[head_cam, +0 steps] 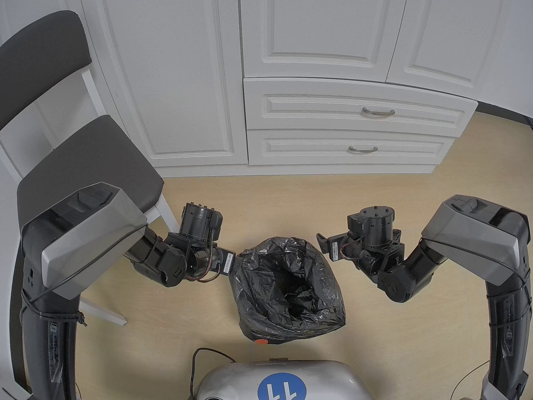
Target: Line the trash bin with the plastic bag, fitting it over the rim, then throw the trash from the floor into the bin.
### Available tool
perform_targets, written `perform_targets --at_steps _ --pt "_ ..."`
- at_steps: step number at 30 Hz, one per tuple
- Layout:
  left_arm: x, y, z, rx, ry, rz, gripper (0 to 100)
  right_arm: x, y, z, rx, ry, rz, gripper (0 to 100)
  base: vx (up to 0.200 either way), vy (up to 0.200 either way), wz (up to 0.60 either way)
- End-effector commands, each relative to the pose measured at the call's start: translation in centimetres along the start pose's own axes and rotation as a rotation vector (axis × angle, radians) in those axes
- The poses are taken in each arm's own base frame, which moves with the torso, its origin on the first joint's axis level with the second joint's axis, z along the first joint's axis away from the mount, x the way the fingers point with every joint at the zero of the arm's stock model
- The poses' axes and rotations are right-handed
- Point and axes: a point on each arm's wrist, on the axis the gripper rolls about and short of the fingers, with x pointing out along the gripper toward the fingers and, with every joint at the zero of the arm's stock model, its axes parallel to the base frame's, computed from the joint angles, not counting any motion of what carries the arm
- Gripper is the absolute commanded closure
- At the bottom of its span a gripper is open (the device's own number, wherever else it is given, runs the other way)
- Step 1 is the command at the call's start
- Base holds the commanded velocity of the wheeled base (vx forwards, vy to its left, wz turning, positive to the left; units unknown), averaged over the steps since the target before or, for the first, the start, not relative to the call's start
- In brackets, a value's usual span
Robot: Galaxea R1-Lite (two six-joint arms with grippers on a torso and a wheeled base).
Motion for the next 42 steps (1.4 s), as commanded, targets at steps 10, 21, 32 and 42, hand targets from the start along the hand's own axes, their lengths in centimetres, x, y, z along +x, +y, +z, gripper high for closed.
perform_targets --at_steps 10,21,32,42 --pt "-0.4 -0.9 0.8 -0.022 -0.018 -0.012 0 -1.9 -1.0 0.5 -0.059 0.021 -0.005 0 0.0 0.0 0.0" --pt "-2.8 -1.2 1.3 0.004 -0.005 0.045 0 -0.8 -0.1 0.0 0.058 0.044 0.202 0 0.0 0.0 0.0" --pt "-4.8 -2.6 2.4 0.026 -0.04 0.197 0 -1.3 -1.0 0.9 0.271 0.058 0.407 0 0.0 0.0 0.0" --pt "-5.0 -2.8 2.4 0.036 -0.034 0.289 0 -2.1 -1.0 0.7 0.295 0.044 0.481 0 0.0 0.0 0.0"
